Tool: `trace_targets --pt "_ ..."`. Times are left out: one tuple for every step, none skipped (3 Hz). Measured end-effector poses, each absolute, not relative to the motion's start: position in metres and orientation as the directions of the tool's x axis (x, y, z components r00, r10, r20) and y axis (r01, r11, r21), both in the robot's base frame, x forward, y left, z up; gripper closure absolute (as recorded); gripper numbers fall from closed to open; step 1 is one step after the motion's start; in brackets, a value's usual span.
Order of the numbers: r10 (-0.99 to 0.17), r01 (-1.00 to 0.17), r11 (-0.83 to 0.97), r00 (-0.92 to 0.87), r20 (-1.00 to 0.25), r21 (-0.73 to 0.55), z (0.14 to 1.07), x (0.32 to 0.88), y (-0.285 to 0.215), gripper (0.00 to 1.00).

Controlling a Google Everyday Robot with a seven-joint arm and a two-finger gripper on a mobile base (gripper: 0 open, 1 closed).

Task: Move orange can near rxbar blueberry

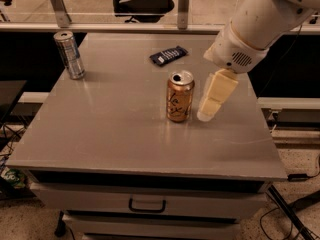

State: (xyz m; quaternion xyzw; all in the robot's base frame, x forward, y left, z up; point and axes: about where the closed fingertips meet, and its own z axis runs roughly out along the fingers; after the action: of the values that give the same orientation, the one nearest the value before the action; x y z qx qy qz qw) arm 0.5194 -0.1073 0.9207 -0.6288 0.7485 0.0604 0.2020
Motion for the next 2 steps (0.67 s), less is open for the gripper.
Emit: trace_targets --pt "-0.908 -0.971 0.18 -0.102 -0.406 -0.159 0.9157 0.5227 -0.095 0.0" --pt "-0.9 -0.975 0.159 -0.078 -0.428 -0.157 0.9135 0.5243 -0.0852 0.0"
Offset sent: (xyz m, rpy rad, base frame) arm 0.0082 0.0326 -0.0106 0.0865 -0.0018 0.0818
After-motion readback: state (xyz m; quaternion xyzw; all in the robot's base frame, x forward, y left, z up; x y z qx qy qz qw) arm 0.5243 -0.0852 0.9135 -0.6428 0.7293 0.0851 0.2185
